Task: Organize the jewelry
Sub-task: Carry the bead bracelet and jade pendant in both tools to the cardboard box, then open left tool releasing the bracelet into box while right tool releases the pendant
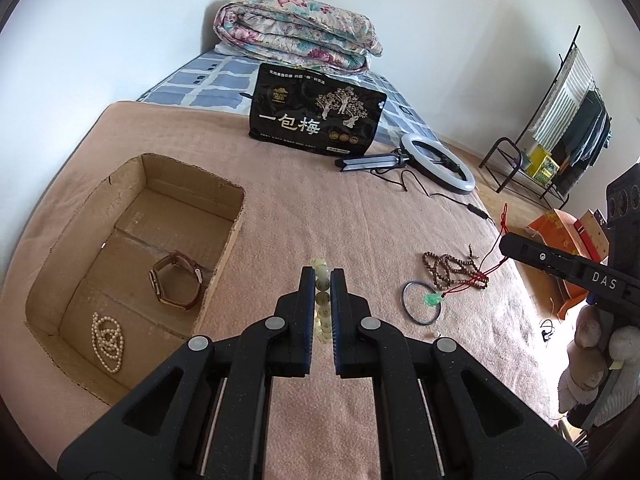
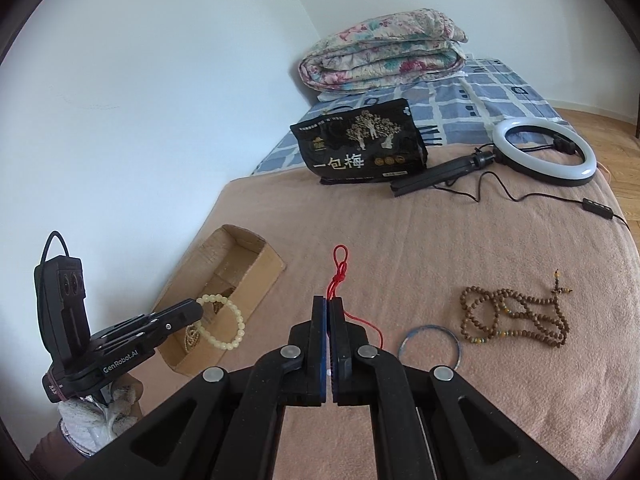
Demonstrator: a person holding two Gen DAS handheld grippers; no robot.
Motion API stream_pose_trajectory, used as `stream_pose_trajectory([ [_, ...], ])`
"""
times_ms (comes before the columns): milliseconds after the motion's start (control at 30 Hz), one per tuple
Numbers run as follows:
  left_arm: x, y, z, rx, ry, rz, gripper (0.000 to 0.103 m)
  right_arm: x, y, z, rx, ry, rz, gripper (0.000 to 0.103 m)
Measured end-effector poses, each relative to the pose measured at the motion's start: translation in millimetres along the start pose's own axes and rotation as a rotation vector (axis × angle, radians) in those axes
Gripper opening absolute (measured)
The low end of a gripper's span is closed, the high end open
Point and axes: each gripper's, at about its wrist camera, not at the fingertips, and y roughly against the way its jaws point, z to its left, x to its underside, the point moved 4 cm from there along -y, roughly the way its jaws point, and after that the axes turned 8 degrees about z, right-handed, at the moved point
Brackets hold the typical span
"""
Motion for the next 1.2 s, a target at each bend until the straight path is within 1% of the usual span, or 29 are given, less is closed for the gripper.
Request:
stream_pose_trajectory([
  [333,-3.7,25.4,52.3,-0.041,0.079,-0.046,0.005,-14.9,-19.0,53.8,-0.06,0.062,-0.008,0.0],
  [767,-8.9,49.1,126.7,-0.128,0.18,-0.084,0.005,-26.9,-50.9,126.5,-0.137,0.148,0.013,0.0],
  [1000,-13.5,35.6,164.7,-0.135,0.234,-0.038,0.005,-29.7,-72.2,165.5,-0.165,0.198,0.041,0.0],
  [1200,-18.9,14.1,177.2,-0.144,0.217,0.004,0.005,-23.5,-99.9,191.5,-0.175,0.232,0.086,0.0],
])
